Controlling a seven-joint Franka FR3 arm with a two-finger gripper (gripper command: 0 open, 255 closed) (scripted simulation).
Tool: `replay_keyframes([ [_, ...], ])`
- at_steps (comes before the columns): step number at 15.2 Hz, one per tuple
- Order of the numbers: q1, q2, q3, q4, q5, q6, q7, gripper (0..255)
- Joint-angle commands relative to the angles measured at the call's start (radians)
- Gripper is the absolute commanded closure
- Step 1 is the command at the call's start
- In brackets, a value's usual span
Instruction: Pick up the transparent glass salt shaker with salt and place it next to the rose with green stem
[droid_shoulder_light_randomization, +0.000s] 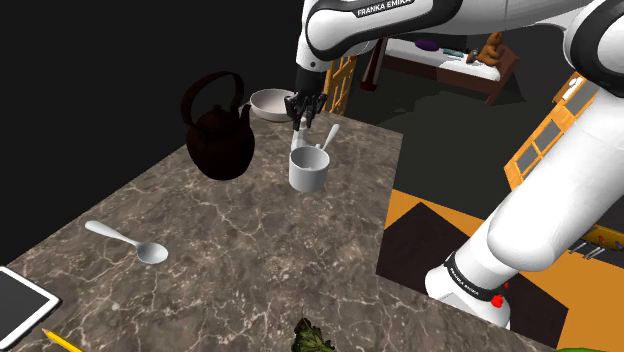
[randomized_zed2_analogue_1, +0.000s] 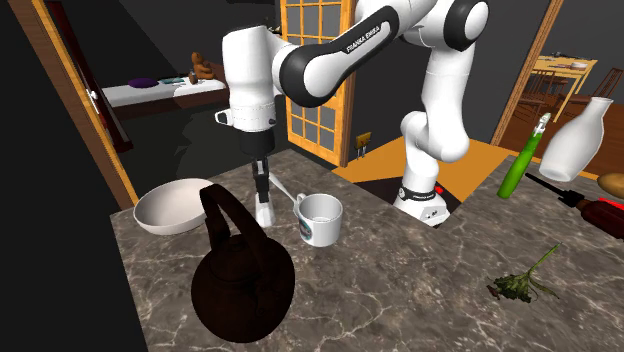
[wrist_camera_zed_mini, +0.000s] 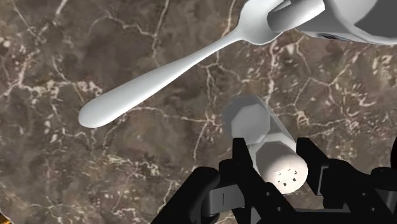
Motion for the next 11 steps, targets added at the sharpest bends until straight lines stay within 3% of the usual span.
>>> replay_keyframes([
  [1,0.000,0.000,0.000,0.000,0.000,0.000,0.000,255],
  [11,-0.001,-0.021,-0.001,0.082,0.002,-0.104,0.004,255],
])
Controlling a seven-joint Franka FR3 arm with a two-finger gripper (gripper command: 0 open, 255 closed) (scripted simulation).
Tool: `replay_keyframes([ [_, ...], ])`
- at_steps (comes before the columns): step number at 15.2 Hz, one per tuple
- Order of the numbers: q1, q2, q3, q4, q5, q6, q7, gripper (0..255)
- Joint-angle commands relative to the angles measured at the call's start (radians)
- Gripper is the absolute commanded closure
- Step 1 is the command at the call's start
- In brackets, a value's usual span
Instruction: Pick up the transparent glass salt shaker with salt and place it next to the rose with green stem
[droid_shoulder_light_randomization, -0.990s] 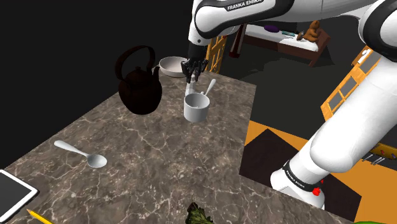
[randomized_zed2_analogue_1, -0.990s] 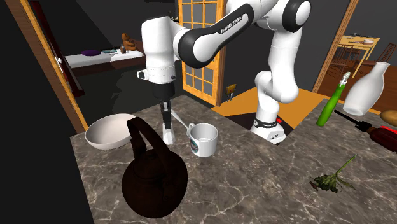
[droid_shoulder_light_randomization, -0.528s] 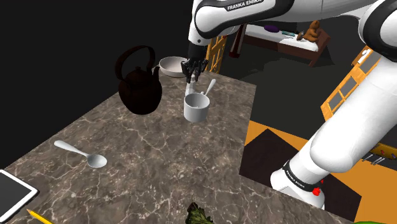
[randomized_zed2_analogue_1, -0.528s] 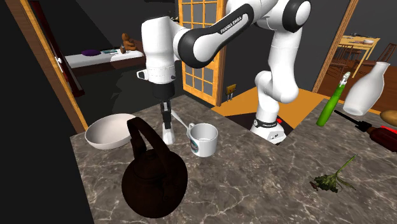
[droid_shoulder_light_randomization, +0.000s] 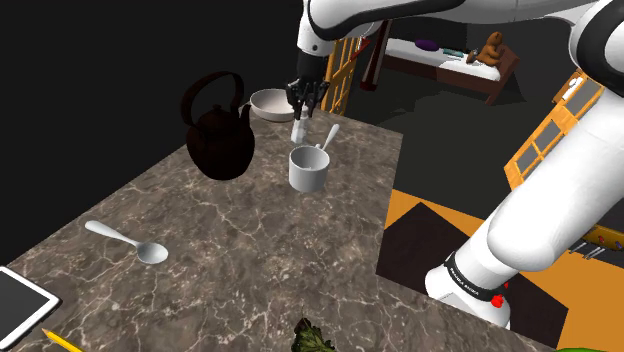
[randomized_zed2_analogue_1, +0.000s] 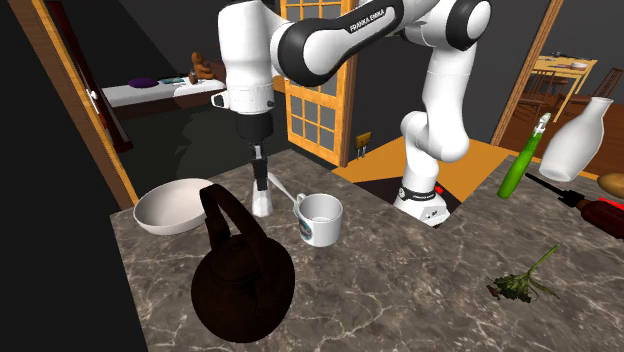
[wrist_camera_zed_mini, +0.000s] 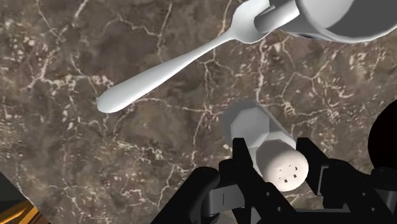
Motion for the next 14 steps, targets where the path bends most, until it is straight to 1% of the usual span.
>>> replay_keyframes([
  [1,0.000,-0.004,0.000,0.024,0.000,-0.029,0.001,255],
  [14,-0.001,-0.007,-0.001,0.196,-0.002,-0.203,0.012,255],
])
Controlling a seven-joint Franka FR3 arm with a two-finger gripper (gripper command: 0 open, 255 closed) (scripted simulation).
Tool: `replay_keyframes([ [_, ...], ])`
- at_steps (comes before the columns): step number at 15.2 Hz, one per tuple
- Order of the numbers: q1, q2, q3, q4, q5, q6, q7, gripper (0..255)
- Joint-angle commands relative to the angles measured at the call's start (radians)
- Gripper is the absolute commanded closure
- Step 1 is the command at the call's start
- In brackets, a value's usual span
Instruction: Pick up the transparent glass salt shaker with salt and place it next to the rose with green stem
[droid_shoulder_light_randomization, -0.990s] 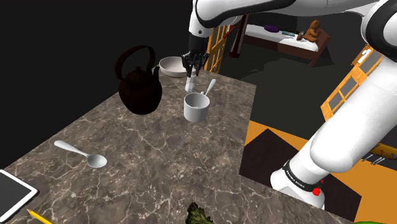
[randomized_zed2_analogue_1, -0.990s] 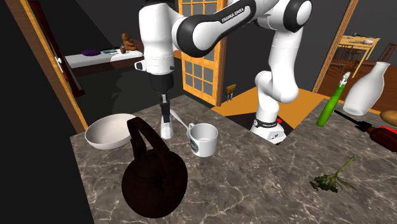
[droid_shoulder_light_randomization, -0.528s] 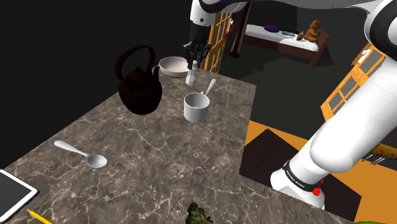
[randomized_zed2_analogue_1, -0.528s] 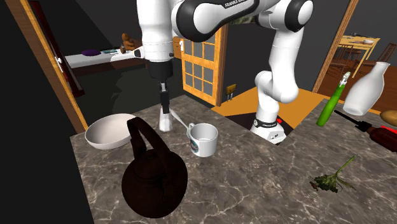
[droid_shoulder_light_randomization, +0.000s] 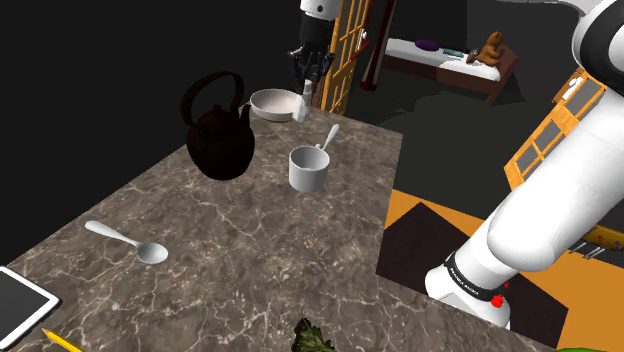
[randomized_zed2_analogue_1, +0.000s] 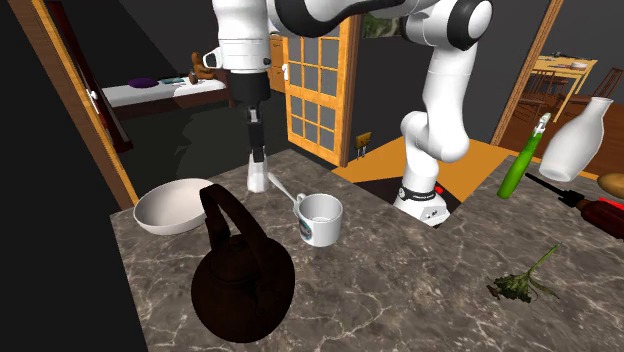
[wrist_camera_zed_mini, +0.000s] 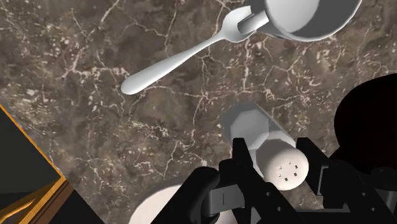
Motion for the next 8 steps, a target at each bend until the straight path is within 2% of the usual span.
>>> replay_keyframes([
  [1,0.000,0.005,0.000,0.036,-0.001,-0.031,0.003,255],
  [8,0.001,0.023,0.001,0.152,-0.006,-0.130,0.012,255],
])
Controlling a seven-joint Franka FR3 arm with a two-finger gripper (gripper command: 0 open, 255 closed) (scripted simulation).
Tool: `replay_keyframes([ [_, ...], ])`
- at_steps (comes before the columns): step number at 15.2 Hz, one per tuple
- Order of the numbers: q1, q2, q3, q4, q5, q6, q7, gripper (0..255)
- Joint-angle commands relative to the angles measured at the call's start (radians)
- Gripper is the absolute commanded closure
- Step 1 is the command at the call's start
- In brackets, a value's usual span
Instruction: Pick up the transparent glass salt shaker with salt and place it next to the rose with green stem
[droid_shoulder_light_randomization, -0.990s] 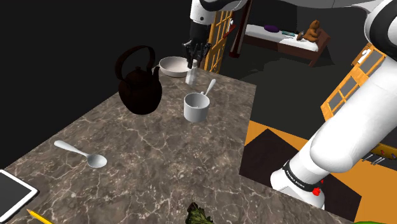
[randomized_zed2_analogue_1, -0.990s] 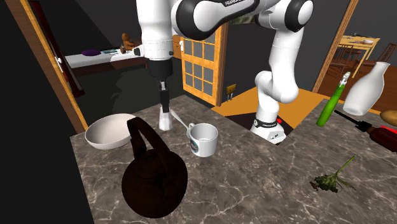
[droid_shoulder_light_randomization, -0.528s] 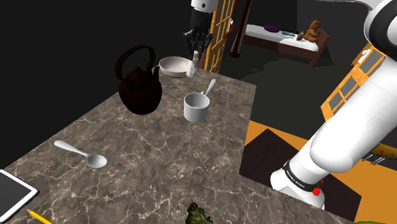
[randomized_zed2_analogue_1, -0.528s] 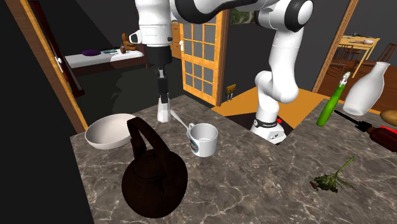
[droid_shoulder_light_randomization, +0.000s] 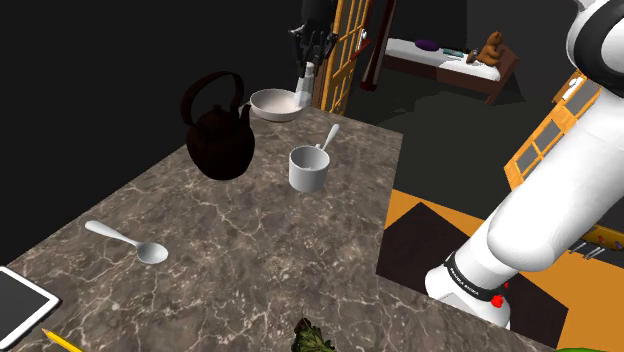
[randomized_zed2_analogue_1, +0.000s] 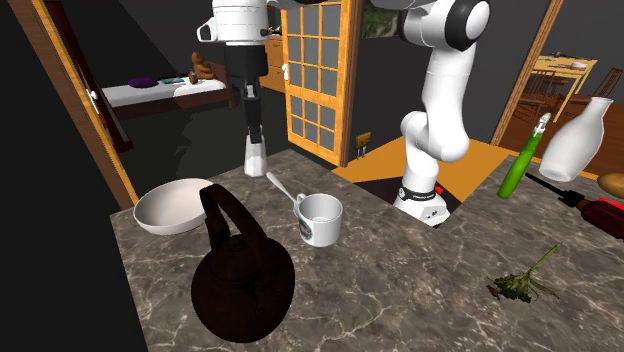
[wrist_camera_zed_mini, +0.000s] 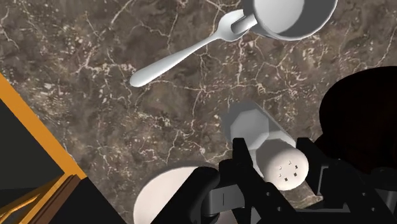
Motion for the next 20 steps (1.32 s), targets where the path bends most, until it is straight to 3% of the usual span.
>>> replay_keyframes([
  [1,0.000,0.008,0.000,0.036,-0.002,-0.029,0.003,255],
  [6,0.002,0.028,0.002,0.123,-0.006,-0.095,0.009,255],
  [13,0.069,-0.093,0.070,-0.021,0.018,-0.059,0.143,255],
  [20,0.137,-0.164,0.153,-0.096,0.042,-0.040,0.292,255],
])
